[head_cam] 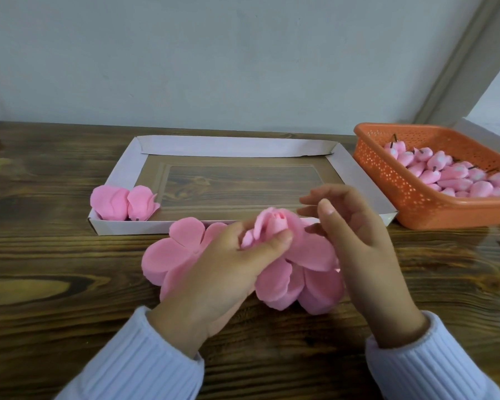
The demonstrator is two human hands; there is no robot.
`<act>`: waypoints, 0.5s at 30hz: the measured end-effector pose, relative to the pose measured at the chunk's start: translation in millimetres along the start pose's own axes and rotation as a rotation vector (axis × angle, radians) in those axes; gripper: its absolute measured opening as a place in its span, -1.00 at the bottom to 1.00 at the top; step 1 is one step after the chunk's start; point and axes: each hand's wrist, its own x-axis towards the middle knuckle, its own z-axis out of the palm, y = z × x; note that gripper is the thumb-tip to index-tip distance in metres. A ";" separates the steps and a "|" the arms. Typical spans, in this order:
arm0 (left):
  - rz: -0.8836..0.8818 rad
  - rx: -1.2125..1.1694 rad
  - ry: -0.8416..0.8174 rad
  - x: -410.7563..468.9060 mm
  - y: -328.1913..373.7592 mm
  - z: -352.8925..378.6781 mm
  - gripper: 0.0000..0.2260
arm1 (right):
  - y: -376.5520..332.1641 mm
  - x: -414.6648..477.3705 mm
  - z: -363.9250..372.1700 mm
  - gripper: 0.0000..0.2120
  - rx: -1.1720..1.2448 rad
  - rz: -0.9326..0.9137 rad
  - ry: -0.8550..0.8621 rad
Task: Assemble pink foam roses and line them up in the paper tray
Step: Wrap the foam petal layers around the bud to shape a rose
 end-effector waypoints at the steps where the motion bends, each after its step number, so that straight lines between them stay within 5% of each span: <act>1: 0.013 -0.029 0.043 0.7 -0.5 -0.5 -0.73 | 0.9 0.6 -0.8 -0.77 -0.048 0.014 0.030; 6: 0.081 -0.086 0.194 2.6 -2.4 -0.2 -0.66 | 5.9 0.0 -0.3 -0.81 -0.280 0.029 -0.016; 15: 0.116 0.026 0.279 3.2 -6.1 1.0 -0.78 | 5.6 -4.2 4.8 -0.84 -0.516 -0.290 0.044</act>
